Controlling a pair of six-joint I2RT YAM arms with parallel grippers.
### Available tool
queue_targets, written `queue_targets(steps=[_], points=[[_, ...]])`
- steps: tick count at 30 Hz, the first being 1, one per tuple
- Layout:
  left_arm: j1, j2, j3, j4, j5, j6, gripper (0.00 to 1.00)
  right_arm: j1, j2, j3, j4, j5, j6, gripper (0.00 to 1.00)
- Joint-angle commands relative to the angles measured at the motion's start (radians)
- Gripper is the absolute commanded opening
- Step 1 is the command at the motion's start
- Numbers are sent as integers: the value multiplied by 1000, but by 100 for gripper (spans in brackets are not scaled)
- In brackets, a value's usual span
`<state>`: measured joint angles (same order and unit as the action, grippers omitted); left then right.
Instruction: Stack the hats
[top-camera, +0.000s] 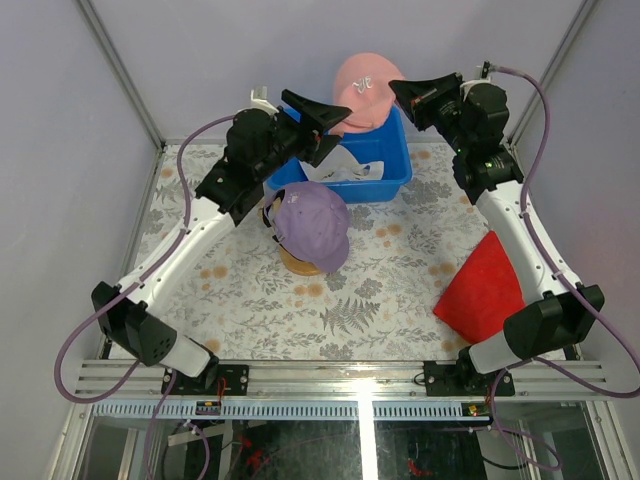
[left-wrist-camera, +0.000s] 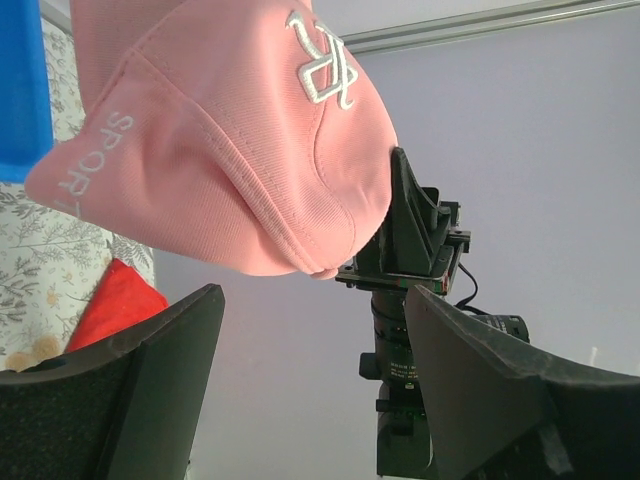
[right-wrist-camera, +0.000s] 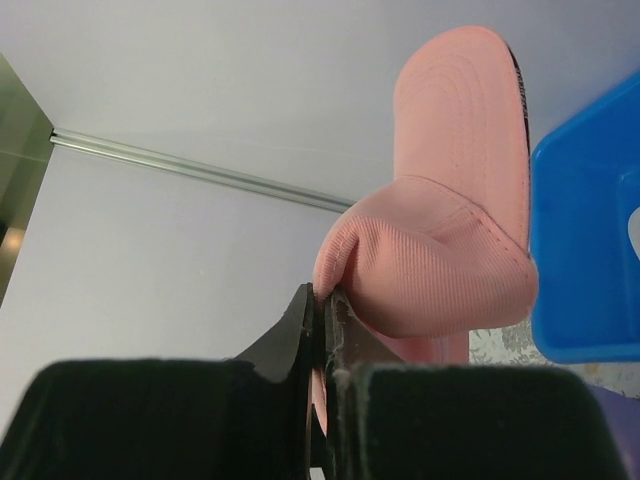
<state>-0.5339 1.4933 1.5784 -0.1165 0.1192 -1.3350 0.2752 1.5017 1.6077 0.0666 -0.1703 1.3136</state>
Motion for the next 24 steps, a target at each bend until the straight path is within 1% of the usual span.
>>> queue_targets(steps=[1,10,15,19,22,24], points=[[-28,8,-3,89,-26,-23,73,15,-49,2,102,-8,19,0],[-38,15,-6,99,-40,-32,74,47,-38,23,102,-33,27,0],[-36,19,4,97,-48,-18,74,47,-33,61,52,-118,27,0],[-29,28,18,72,-46,-1,75,46,-71,45,21,-139,28,0],[-17,29,14,75,-39,1,70,47,-85,19,0,-172,43,0],[-8,32,20,69,-33,6,64,46,-94,15,-12,-186,47,0]])
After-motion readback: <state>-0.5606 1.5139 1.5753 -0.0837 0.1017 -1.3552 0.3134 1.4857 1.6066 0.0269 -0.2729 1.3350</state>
